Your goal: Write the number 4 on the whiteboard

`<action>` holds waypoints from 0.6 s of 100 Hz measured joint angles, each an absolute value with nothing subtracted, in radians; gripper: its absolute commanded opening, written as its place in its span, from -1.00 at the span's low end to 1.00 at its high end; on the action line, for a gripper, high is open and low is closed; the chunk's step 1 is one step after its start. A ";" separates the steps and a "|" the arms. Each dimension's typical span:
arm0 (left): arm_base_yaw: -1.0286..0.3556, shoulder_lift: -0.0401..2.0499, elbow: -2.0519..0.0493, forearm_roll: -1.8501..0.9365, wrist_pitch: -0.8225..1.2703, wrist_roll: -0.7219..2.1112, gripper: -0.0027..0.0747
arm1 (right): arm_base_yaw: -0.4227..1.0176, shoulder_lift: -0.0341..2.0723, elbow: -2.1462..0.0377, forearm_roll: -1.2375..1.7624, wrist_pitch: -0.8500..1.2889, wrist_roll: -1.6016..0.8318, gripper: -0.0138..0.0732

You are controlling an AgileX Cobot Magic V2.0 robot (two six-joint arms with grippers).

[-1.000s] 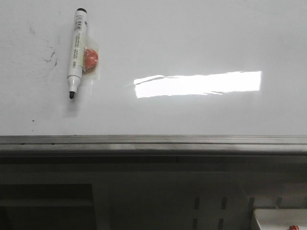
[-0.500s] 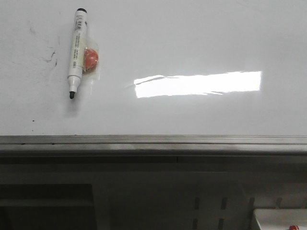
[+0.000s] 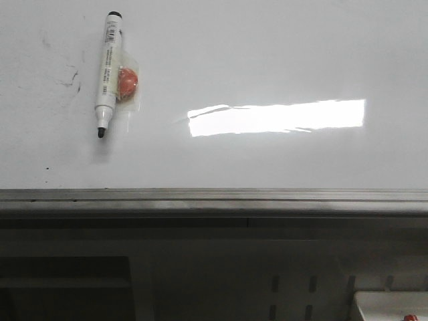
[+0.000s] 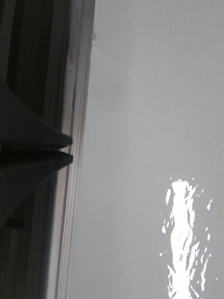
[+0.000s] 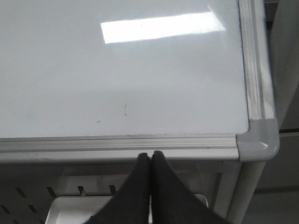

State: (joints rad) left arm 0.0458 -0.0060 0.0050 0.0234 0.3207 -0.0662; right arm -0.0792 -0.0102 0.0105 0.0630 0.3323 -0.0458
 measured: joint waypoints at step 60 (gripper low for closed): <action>0.046 -0.002 -0.023 -0.009 0.207 -0.066 -0.98 | -0.079 -0.010 0.011 0.149 0.155 -0.046 -0.83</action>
State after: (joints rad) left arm 0.0458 -0.0017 -0.0226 -0.0091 0.2068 -0.0662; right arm -0.0792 -0.0102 0.0105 0.1488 0.1549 -0.0458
